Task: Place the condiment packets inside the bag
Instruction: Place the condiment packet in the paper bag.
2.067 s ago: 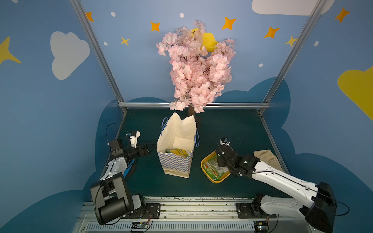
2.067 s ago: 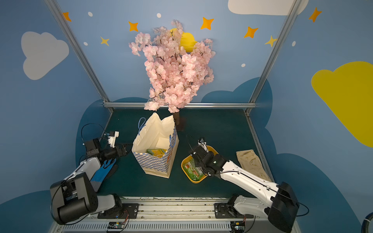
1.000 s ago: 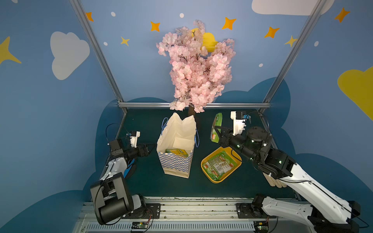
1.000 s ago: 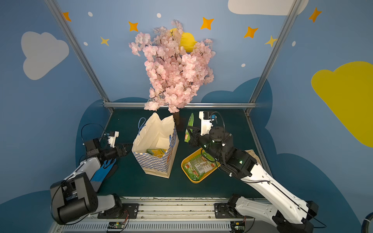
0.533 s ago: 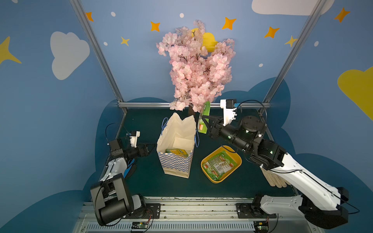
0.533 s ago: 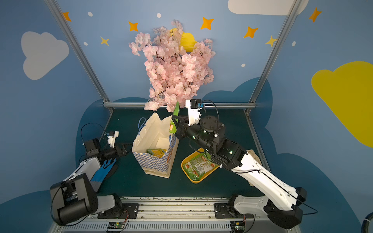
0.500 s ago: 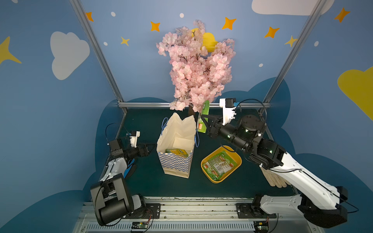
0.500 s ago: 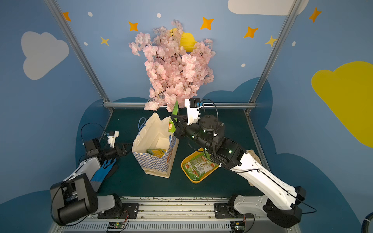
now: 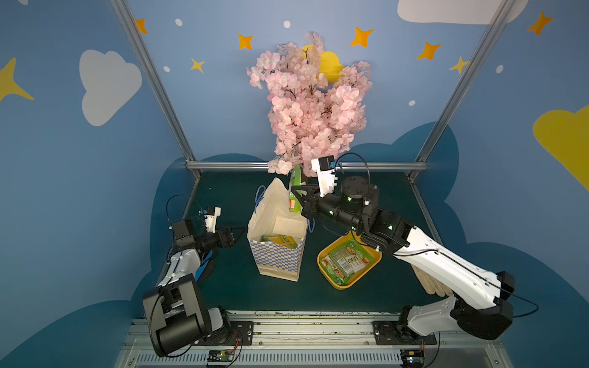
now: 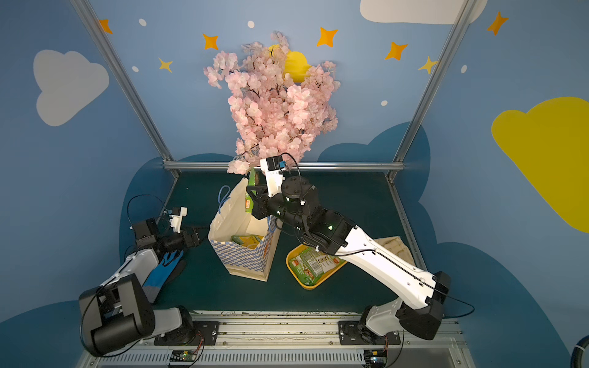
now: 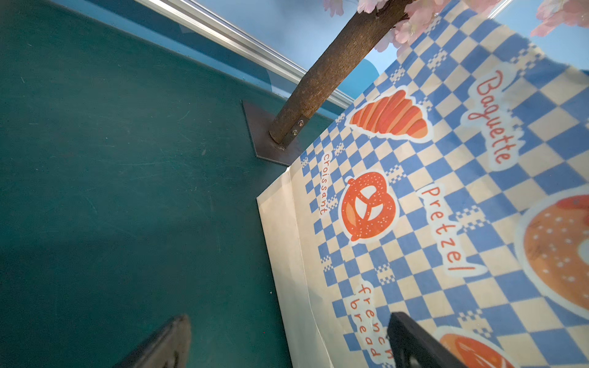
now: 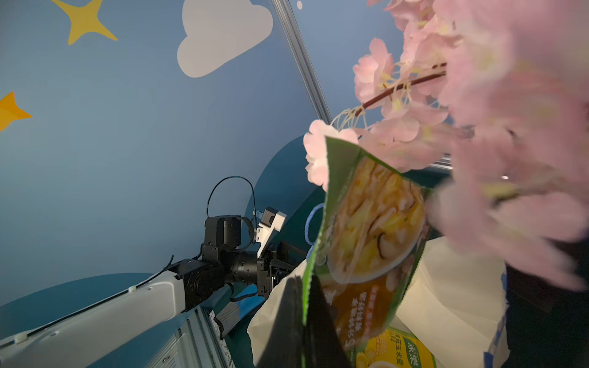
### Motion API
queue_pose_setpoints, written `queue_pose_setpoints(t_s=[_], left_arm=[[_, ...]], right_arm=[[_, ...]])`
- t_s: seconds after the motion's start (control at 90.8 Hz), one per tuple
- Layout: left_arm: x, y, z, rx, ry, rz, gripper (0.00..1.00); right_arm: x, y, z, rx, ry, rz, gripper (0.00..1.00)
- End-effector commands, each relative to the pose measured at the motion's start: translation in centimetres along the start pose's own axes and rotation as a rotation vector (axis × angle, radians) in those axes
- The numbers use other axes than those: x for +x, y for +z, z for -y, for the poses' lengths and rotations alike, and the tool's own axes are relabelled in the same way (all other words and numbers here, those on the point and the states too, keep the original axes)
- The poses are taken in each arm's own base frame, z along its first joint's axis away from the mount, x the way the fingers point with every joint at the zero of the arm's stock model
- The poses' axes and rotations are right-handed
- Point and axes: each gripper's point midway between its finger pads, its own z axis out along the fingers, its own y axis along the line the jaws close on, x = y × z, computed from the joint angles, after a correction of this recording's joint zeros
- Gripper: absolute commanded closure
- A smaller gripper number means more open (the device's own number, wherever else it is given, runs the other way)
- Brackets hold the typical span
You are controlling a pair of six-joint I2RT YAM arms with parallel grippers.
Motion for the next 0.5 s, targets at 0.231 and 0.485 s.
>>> queue_pose_setpoints(t_s=[0.231,0.485], left_arm=[[0.0,-0.3,0.8,0.019,0.018,0.013,0.00],[0.1,-0.3,0.8,0.023,0.020,0.013,0.00]], right_arm=[[1.9,0.9,1.0,0.044,-0.031,-0.048,0.90],[1.7,-0.4,2.3,0.135,-0.104,-0.087,0.46]])
